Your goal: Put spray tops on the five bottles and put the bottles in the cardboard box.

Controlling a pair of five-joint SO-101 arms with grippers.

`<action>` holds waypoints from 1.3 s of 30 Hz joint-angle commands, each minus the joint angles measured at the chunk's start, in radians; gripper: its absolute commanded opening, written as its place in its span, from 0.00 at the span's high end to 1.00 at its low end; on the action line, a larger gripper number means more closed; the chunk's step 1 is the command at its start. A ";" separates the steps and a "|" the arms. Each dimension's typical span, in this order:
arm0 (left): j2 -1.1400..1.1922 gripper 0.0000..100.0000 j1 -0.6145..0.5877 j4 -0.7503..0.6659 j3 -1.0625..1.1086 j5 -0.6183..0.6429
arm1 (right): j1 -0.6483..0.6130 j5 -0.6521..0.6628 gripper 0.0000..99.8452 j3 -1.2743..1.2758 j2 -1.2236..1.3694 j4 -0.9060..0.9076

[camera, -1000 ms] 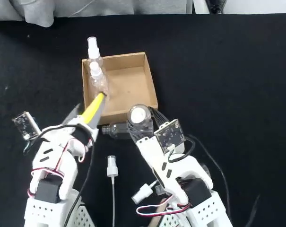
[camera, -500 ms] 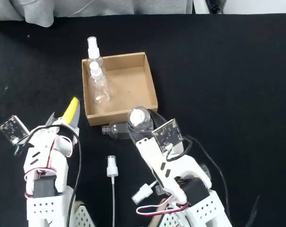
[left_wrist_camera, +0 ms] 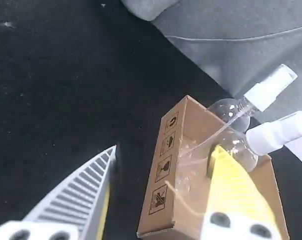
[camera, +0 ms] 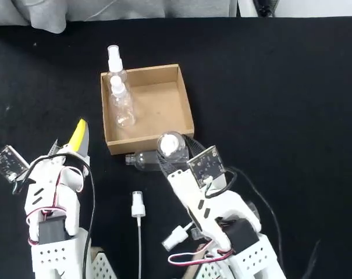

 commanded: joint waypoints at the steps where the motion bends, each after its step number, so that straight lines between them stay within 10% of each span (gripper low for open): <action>1: -0.011 0.73 -0.010 0.043 0.025 -0.005 | 0.063 0.005 0.92 -0.136 -0.105 0.055; 8: -0.011 0.75 -0.010 0.049 0.025 -0.005 | 0.060 0.063 0.92 -0.234 -0.104 0.058; 15: -0.011 0.97 -0.012 0.017 0.025 -0.014 | 0.058 0.078 0.92 -0.317 -0.104 0.057; 39: -0.011 0.97 -0.056 0.017 0.025 -0.014 | -0.066 0.014 0.92 -0.670 0.634 -0.269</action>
